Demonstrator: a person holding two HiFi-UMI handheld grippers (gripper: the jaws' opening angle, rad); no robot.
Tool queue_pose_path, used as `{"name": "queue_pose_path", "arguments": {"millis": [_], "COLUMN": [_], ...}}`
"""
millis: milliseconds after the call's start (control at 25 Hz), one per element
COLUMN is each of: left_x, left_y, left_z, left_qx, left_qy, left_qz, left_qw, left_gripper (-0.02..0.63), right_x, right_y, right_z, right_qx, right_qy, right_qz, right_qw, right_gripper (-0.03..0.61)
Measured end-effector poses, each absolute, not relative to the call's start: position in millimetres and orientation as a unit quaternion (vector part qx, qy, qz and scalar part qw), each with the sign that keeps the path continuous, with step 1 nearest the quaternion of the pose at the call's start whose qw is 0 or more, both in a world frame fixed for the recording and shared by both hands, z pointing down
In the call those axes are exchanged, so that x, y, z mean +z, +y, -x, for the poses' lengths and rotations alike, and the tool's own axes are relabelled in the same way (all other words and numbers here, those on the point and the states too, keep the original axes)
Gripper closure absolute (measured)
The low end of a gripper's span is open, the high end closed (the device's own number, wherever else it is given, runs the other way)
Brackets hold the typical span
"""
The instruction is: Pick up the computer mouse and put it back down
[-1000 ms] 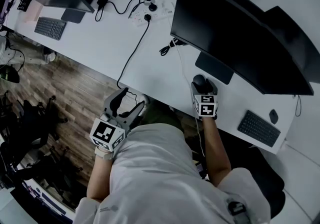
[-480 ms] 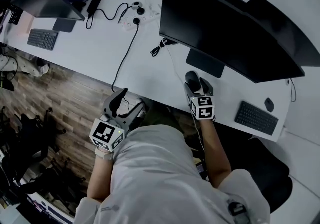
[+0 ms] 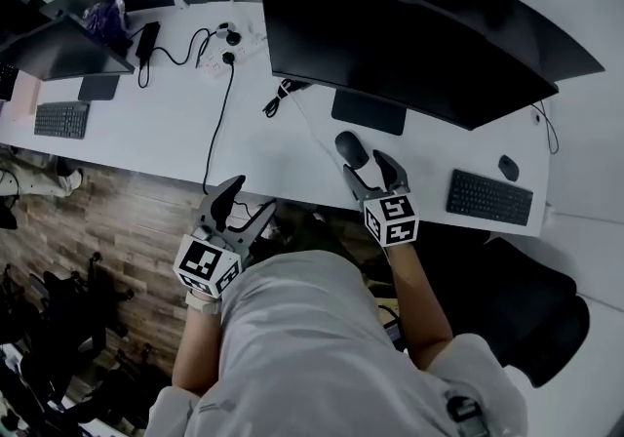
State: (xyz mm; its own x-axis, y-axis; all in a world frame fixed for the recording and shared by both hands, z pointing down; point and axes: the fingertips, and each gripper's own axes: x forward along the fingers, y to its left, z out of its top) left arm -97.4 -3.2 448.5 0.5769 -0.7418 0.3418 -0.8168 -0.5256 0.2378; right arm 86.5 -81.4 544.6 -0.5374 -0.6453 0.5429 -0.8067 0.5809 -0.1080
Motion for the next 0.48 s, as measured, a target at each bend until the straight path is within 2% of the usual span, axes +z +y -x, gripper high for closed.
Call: {"name": "queue_pose_path", "arguments": {"millis": [480], "left_x": [431.0], "left_y": [-16.6], "left_z": [70.6], "left_qx": [0.077], "left_qy": [-0.383], "left_qz": [-0.905], "left_qw": [0.168], "left_gripper": [0.333], "right_x": [466.0], "right_y": [-38.0], "right_z": [-94.4], "right_qx": [0.140], "right_qy": [-0.865], "right_qz": [-0.455], "right_qw": [0.158], "right_gripper": [0.281]}}
